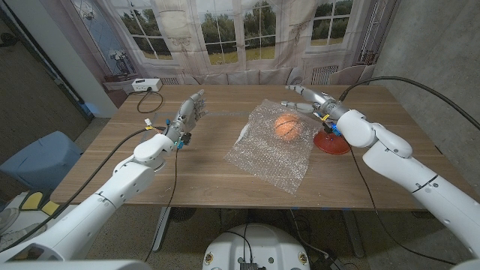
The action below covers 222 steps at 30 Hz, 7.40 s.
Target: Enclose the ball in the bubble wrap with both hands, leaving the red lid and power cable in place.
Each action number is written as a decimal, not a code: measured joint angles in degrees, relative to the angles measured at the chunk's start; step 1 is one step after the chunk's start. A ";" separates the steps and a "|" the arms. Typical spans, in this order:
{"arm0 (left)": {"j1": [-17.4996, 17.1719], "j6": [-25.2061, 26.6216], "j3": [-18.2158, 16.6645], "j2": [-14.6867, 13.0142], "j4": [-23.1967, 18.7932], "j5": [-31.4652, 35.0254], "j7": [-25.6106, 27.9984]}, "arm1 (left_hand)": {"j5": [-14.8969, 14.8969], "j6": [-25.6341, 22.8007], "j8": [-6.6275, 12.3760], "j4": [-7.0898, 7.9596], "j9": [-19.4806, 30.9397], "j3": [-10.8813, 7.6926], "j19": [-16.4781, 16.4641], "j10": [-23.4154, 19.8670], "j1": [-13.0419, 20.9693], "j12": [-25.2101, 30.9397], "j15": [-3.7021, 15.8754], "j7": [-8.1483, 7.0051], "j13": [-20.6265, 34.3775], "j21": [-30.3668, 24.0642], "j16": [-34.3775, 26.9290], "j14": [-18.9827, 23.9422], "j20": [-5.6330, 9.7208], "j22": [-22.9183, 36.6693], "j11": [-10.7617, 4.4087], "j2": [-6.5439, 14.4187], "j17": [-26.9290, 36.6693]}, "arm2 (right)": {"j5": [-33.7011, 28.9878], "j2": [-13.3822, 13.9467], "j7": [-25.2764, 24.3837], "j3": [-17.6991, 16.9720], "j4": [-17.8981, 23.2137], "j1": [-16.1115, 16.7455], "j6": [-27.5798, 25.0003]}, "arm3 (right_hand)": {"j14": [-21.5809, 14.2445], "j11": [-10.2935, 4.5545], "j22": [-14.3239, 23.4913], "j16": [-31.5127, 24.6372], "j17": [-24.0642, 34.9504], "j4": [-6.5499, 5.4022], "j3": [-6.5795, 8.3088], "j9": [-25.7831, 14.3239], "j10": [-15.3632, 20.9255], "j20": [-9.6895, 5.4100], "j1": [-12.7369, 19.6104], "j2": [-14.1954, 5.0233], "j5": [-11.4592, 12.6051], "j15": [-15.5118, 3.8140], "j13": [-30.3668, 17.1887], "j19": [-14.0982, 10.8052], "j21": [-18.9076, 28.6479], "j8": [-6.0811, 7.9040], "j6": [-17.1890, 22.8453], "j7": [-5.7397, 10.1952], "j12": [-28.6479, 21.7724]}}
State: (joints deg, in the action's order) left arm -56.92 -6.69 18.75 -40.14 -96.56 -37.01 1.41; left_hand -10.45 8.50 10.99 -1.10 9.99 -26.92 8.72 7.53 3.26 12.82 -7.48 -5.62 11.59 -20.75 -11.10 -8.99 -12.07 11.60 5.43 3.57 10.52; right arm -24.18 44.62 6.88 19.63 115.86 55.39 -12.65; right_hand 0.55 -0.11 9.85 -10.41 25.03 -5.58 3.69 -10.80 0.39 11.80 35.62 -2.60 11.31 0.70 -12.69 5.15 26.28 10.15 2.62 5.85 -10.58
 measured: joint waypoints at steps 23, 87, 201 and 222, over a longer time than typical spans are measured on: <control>-3.21 0.43 -1.01 -1.61 -3.22 -0.24 1.06 | 0.00 0.11 0.00 0.24 0.00 0.24 0.00 0.00 0.00 0.00 0.00 -0.11 0.02 -0.02 0.00 0.00 0.00 0.00 0.00 0.00 0.00 | -10.24 -0.44 9.60 8.72 3.36 -3.75 -12.19 | 1.55 1.78 0.16 -0.81 -4.46 2.20 -1.40 0.01 -4.62 0.08 -0.94 0.73 0.74 2.57 0.44 -6.50 -1.00 0.00 -6.03 1.32 -0.21; -4.50 -0.52 -2.12 -2.04 -3.26 -0.87 0.73 | 0.00 0.31 0.00 0.23 0.00 0.24 -0.53 0.00 0.00 0.00 0.00 -0.31 0.01 0.20 0.00 0.00 0.10 0.27 0.00 0.00 0.00 | -29.64 -6.25 18.82 18.88 -10.99 -10.89 -9.97 | -24.03 -1.24 3.78 -31.55 5.70 9.39 -1.12 -5.49 19.32 -10.79 18.92 8.31 5.76 4.93 -9.43 -46.64 19.75 18.73 16.03 5.51 -26.70; 15.67 11.87 12.02 -4.52 1.56 -1.67 -29.17 | -1.50 -27.89 -1.52 -6.48 0.72 -15.97 -32.33 -31.28 16.47 -2.28 5.32 10.35 -0.12 -11.42 0.95 34.62 5.81 -0.69 -1.57 6.22 -0.50 | -20.12 -17.40 -32.01 13.22 -19.65 -16.33 25.07 | -37.01 5.74 3.98 -31.75 30.62 7.67 1.51 -4.49 34.26 -15.45 24.19 13.59 0.59 10.56 -13.68 -50.64 41.17 21.64 32.34 0.09 -31.00; 13.65 10.81 10.65 -2.43 1.98 0.39 -21.03 | -1.50 -18.04 -1.23 -5.84 0.39 -15.33 -19.58 -21.46 20.44 -2.28 5.01 7.12 0.02 -6.97 1.16 19.94 3.63 -0.53 -3.30 7.31 -0.31 | -3.25 -14.14 -12.33 10.66 -19.29 -16.92 32.89 | -37.33 5.74 2.46 -29.72 31.30 7.65 1.53 -4.20 34.26 -13.72 24.35 13.75 0.55 10.43 -13.69 -48.91 42.43 20.95 33.31 -0.31 -30.16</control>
State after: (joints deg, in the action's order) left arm -43.27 4.12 29.39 -42.57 -94.58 -36.62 -19.63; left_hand -11.95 -9.54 9.76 -6.94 10.38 -42.24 -10.86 -13.93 23.71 10.55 -2.47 1.50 11.61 -27.72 -9.93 10.95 -8.43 11.08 2.13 10.89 10.20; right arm -27.43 30.48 -5.45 30.28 96.57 38.47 20.25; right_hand -36.77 5.63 12.31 -40.14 56.32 2.07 5.22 -15.00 34.65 -1.92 59.97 11.15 11.86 11.13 -26.37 -43.76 68.70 31.09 35.93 5.54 -40.74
